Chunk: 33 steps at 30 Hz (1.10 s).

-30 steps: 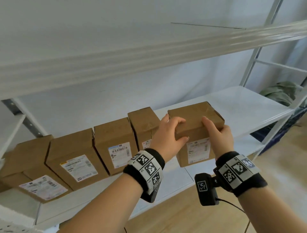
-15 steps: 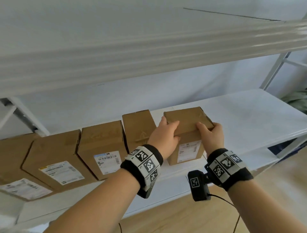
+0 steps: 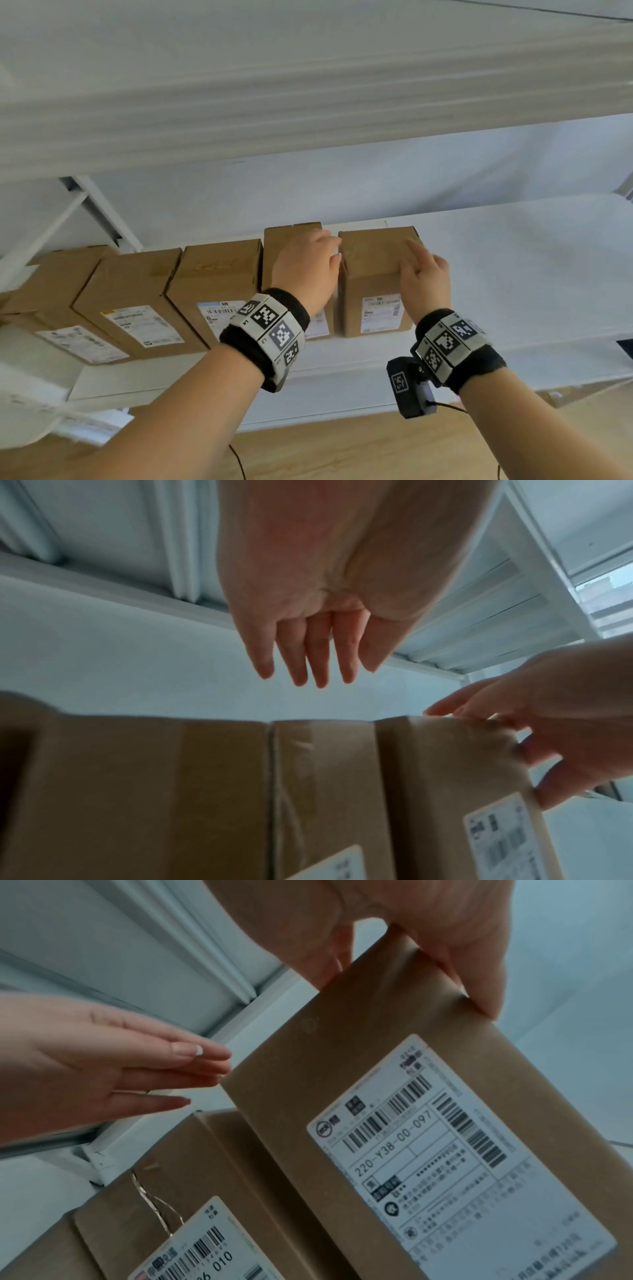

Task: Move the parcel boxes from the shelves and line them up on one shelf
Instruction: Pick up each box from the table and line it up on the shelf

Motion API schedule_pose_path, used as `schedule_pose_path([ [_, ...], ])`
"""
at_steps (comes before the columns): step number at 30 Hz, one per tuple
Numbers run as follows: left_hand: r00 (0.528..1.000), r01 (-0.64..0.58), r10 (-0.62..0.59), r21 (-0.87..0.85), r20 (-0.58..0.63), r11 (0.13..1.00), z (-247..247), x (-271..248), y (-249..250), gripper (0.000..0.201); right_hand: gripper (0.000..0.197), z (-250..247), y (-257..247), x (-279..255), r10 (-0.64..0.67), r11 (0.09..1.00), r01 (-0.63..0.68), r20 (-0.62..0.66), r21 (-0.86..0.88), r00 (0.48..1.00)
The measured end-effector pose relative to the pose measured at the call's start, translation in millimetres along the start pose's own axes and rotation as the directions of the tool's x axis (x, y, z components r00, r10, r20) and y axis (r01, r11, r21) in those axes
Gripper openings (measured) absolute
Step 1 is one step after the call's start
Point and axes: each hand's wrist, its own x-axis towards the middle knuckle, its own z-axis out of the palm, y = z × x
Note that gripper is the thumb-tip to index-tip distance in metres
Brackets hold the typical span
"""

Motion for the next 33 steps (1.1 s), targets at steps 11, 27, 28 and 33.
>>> schedule_pose_path([
  [11,0.986,0.089,-0.108,0.149,0.125,0.985,21.1,-11.1,-24.7,0.046,0.039,12.3,1.5,2.0,-0.028,0.999,0.03,0.059,-0.021,0.998],
  [27,0.99,0.091,-0.103,0.124,0.094,0.988,30.9,-15.5,-26.9,0.046,0.039,19.3,5.0,0.5,-0.014,0.999,0.014,-0.003,-0.038,1.0],
  [28,0.99,0.092,-0.103,0.119,0.092,0.989,31.0,-15.8,-27.2,0.046,0.039,19.2,4.9,0.2,-0.013,0.999,0.013,-0.004,-0.04,1.0],
  [33,0.993,0.092,-0.098,0.101,0.063,0.991,29.7,-13.3,-27.0,0.044,0.038,19.3,5.2,0.0,-0.008,0.999,0.008,-0.009,-0.036,1.0],
])
